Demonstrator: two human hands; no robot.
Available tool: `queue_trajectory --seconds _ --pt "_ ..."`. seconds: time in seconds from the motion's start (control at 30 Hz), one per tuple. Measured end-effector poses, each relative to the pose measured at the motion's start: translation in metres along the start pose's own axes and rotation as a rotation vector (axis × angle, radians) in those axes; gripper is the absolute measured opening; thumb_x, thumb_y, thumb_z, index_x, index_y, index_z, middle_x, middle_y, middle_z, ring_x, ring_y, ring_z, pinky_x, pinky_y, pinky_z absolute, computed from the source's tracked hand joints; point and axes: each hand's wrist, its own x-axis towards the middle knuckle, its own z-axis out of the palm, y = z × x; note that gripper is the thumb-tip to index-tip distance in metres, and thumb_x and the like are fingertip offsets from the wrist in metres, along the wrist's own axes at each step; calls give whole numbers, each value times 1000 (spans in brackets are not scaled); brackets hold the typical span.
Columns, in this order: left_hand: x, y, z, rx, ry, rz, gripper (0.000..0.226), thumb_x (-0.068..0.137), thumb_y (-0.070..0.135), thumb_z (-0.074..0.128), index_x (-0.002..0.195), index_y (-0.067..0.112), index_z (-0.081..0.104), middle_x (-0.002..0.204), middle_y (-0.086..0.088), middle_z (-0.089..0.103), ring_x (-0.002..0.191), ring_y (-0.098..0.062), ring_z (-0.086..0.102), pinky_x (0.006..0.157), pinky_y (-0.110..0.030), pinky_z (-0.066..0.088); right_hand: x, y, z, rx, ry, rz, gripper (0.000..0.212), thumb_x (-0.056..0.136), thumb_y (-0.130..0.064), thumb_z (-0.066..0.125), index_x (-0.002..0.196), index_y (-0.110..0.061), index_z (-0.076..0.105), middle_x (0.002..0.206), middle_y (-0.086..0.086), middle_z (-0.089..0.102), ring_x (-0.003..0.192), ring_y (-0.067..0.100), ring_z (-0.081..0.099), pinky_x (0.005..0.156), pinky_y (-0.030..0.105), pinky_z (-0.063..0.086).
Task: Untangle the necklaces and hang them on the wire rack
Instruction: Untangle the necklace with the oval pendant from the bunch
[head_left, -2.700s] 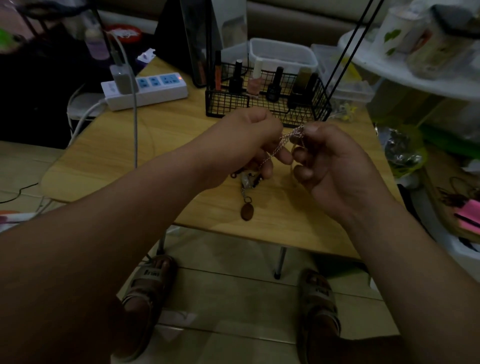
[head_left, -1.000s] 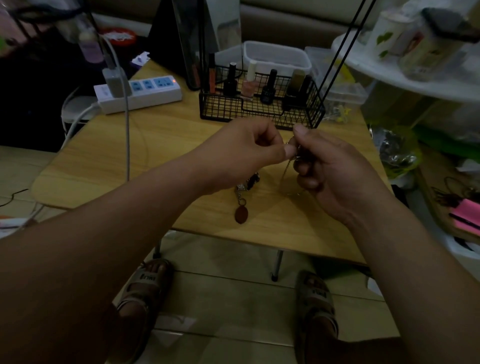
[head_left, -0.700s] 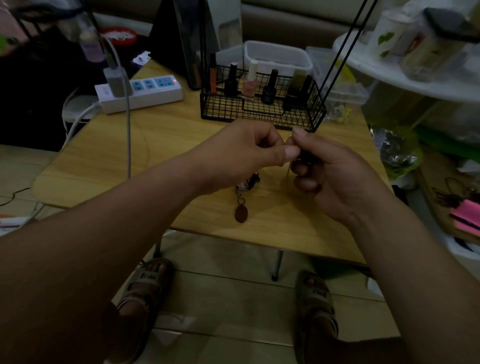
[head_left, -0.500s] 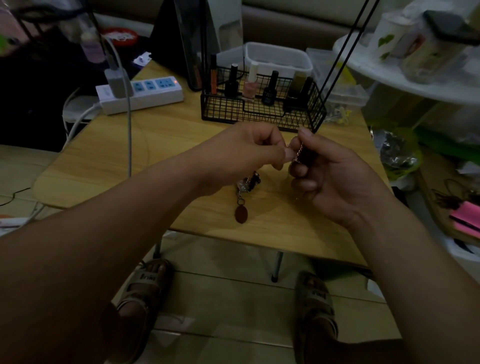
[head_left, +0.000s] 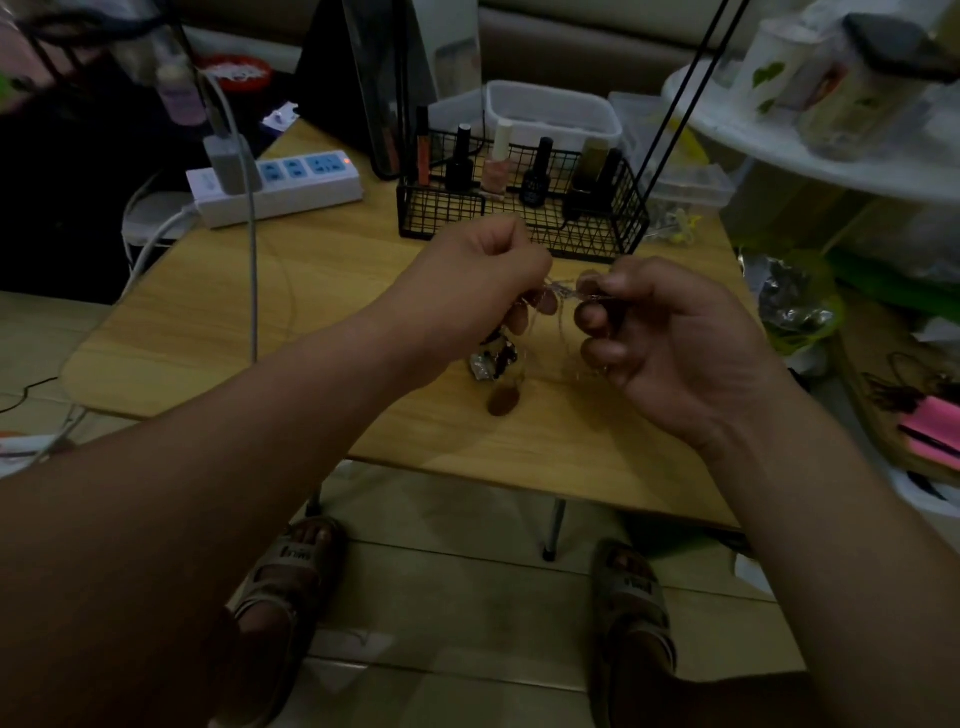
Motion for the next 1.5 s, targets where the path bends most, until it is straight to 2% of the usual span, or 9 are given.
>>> queue_trajectory --seconds 0.13,0.27,0.57,0.73,0.83,1.03,1.17,1.33,1.5 --pt "-3 3 0 47 44 27 14 98 10 57 85 11 52 73 -3 76 52 -11 47 42 -19 34 1 2 -2 -175 148 -73 27 92 -1 55 71 -17 52 78 1 59 61 10 52 48 22 30" --pt "-5 2 6 59 4 27 17 97 9 58 82 11 51 77 -8 77 52 -17 49 44 -21 36 0 7 1 -555 348 -245 24 101 -32 63 85 -15 59 70 -5 65 53 11 48 45 22 35" --pt "-3 -3 13 105 -41 -22 19 96 15 62 79 12 55 59 7 66 54 -10 55 50 -22 45 -5 -9 6 -186 215 -46 74 98 -78 24 82 -14 57 73 6 63 54 16 46 50 28 27" --pt "-2 -3 14 135 -47 -34 20 95 17 63 76 13 56 64 8 70 56 -9 59 57 -24 48 -3 -9 2 -266 271 -87 77 97 -78 25 83 -14 64 82 6 68 76 21 65 72 38 53" --pt "-2 -3 13 148 -27 -25 17 93 19 66 80 12 59 81 -14 74 58 -8 60 54 -20 49 0 -9 0 -279 441 -176 61 100 -69 39 92 -17 70 87 -1 75 91 16 72 88 43 54" --pt "-2 -6 11 199 -27 -37 18 93 21 66 81 7 64 77 -12 68 69 -12 58 61 -25 47 -1 -14 -4 227 286 -141 27 105 -38 53 92 -16 59 71 -2 54 70 13 58 77 32 55" --pt "-1 -4 7 192 -11 -32 18 94 20 67 86 5 65 82 -11 71 61 -1 55 53 -15 43 0 -15 -3 207 292 -146 12 103 -26 58 93 -19 58 65 -5 42 61 10 47 71 29 51" --pt "0 2 -3 97 2 -3 17 98 14 61 82 9 58 96 -19 75 79 -15 72 71 -28 54 -1 -17 3 -454 302 -178 37 100 -55 57 96 -18 64 55 -7 40 54 13 46 64 33 48" --pt "0 10 -14 4 36 36 26 98 9 56 73 16 54 80 -4 74 74 -14 68 66 -25 54 -5 -26 6 105 87 -35 66 101 -72 29 68 -20 52 58 -2 34 53 16 39 63 33 45"
